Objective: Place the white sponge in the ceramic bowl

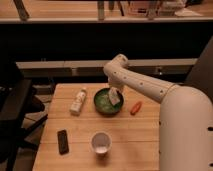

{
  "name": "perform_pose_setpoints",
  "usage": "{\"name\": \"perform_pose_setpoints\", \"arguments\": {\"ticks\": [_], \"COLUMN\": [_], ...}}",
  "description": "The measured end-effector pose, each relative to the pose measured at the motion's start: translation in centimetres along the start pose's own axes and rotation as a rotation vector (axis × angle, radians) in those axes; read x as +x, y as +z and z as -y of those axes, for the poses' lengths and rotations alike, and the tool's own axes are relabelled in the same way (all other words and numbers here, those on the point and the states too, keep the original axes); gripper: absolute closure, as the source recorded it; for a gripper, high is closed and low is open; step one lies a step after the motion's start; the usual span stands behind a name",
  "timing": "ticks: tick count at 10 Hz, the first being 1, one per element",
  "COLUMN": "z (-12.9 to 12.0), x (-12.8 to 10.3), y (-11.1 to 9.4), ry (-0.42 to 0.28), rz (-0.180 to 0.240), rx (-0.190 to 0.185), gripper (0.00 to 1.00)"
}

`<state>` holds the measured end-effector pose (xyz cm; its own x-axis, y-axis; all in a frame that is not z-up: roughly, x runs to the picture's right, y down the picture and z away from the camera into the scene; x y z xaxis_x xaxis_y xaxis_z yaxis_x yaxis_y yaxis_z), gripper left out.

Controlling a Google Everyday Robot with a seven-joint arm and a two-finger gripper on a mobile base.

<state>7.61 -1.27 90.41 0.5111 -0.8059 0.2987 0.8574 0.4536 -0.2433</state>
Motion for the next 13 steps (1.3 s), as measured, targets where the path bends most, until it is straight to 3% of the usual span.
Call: {"name": "perform_pose_setpoints", "arguments": {"ticks": [3,5,6,8,13], "z": [0.12,0.16,0.15,0.20,0.14], "x": [0.13,0.22,0.21,0.22,0.26], "y": [0.02,0.08,0.15,0.23,0.43], "ry": [-0.007,-0.009,-0.011,-0.017,-0.025], "rz": [-0.001,-0.003,-0.003,-0.004,-0.005], "rx": [0.001,0.001,0.000,0.001,0.000], "gripper": [0.37,0.22,0.20,0.25,0.20]}}
